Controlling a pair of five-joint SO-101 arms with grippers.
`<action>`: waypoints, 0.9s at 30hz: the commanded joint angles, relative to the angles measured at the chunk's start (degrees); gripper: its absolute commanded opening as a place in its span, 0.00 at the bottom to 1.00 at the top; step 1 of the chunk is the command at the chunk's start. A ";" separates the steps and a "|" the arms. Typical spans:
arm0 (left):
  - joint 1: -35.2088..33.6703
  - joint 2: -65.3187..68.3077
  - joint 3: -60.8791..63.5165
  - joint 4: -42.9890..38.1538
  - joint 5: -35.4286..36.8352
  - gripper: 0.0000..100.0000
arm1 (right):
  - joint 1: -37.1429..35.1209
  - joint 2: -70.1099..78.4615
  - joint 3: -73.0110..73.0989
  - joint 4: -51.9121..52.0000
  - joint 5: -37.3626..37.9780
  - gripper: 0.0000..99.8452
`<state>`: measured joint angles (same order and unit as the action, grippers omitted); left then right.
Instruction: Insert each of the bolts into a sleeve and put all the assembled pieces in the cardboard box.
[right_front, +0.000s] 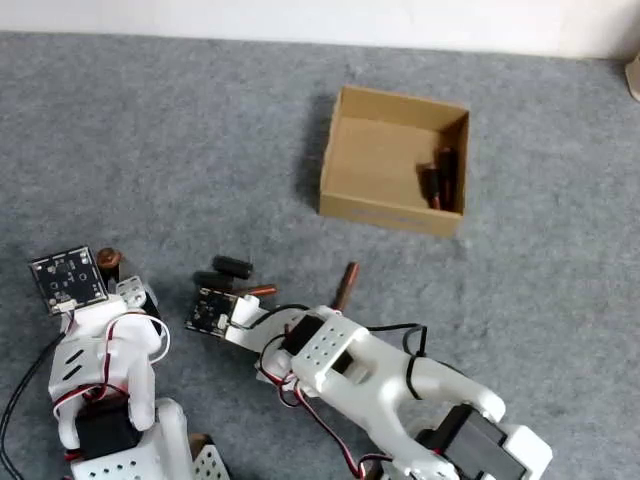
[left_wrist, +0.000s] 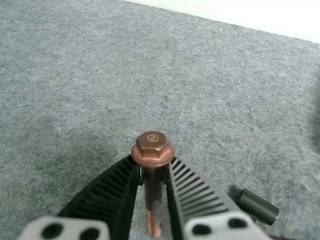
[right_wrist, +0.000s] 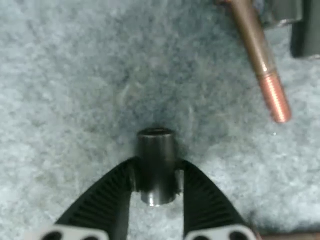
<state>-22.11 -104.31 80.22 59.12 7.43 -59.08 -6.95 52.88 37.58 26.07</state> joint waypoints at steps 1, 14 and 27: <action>-0.75 -0.31 -0.22 -1.49 0.00 0.01 | -1.36 1.98 -0.04 -1.01 0.53 0.01; -0.31 -0.31 0.22 -10.20 -0.09 0.01 | 7.60 -25.71 6.11 2.86 -3.87 0.00; -0.22 -0.40 11.03 -48.79 1.32 0.01 | 14.02 -66.42 19.30 7.25 -6.77 0.00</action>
<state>-22.20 -104.22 91.47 22.29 7.34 -45.89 -67.25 72.31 43.30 20.44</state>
